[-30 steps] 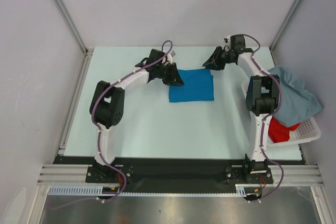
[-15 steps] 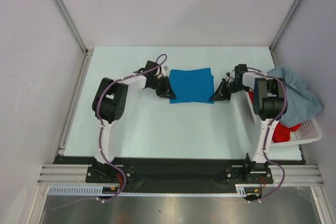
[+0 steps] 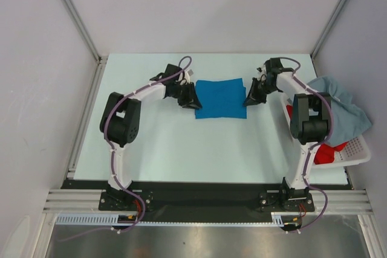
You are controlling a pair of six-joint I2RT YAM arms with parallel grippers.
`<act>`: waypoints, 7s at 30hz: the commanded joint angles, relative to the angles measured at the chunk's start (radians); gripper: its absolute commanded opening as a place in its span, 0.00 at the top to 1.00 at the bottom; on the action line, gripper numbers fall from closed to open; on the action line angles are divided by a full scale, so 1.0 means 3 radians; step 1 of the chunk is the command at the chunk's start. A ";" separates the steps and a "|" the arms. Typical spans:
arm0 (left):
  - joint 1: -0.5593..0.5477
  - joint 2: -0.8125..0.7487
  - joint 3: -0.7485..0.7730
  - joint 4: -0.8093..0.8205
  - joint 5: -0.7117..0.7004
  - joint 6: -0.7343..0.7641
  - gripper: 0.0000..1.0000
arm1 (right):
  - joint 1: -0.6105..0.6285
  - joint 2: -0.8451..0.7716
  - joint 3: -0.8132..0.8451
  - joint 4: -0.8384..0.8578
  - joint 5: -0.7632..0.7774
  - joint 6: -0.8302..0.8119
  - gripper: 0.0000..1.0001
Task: Fold and stack the t-shirts
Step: Fold the tshirt, then neatly place the folded tshirt to the corner, then reset both grippers
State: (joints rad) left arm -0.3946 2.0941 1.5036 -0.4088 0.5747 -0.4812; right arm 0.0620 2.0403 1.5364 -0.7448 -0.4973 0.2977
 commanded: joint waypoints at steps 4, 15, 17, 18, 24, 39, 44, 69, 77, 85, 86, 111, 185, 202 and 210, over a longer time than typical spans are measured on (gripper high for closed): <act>-0.0019 -0.0155 0.0015 0.0477 0.0385 -0.0282 0.73 | 0.0488 0.0086 0.0303 0.0422 -0.0708 0.0474 1.00; -0.0034 0.0352 -0.0216 0.0601 0.0288 -0.0247 0.81 | 0.0495 0.0532 -0.0160 0.0938 -0.1012 0.0537 1.00; -0.0034 0.0388 -0.0251 0.0580 0.0253 -0.0186 0.81 | 0.0387 0.0440 -0.0426 0.1020 -0.0986 0.0480 1.00; -0.0034 0.0393 -0.0251 0.0560 0.0232 -0.0155 0.82 | 0.0265 0.0409 -0.0483 0.1020 -0.0981 0.0470 1.00; -0.0024 0.0281 -0.0246 0.0401 0.0171 0.0009 0.82 | 0.0013 0.0133 -0.0535 0.0699 -0.0858 0.0164 1.00; 0.0221 -0.0012 0.0881 0.0038 -0.0392 0.0872 0.00 | 0.0141 -0.1135 -0.0412 -0.0201 -0.0459 -0.0108 0.69; 0.0364 0.0774 0.1767 -0.0207 -0.0254 0.1134 0.14 | 0.0141 -0.1554 -0.0601 -0.0304 -0.0515 -0.0067 0.66; 0.0083 0.1278 0.1743 -0.0017 -0.0775 0.0218 0.29 | 0.0458 -0.1877 -0.0867 -0.0202 -0.0761 0.0153 0.69; 0.0068 0.1313 0.1671 -0.0125 -0.0832 0.0091 0.33 | 0.0427 -0.1908 -0.0893 -0.0140 -0.0771 0.0183 0.69; 0.0063 0.1370 0.1671 -0.0110 -0.0709 -0.0047 0.44 | 0.0412 -0.1913 -0.0893 -0.0115 -0.0787 0.0199 0.70; 0.0058 0.1375 0.1671 -0.0090 -0.0684 -0.0068 0.48 | 0.0417 -0.1918 -0.0903 -0.0110 -0.0797 0.0209 0.70; 0.0078 0.0439 0.1242 -0.0902 -0.2308 0.0836 1.00 | 0.1097 -0.1995 -0.0622 -0.0442 -0.0296 0.0424 0.70; 0.1484 0.1616 0.3017 0.1783 -0.3833 0.3277 0.01 | 0.1097 -0.0296 0.0734 -0.0815 0.0108 0.0598 0.72; -0.0422 -0.2121 -0.1180 0.0738 -0.2367 0.0386 0.00 | 0.0842 -0.3415 -0.2149 0.0329 -0.0020 0.1420 0.51; -0.0903 -0.4338 -0.3353 0.1678 -0.1580 -0.1078 0.00 | 0.0857 -0.4411 -0.3064 0.0519 0.0348 0.1819 0.20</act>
State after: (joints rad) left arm -0.6289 0.9726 0.6270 -0.0673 -0.0605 -0.5217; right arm 0.3176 0.8051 0.6785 -0.6735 -0.4519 0.7670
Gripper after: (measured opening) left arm 0.996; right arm 0.791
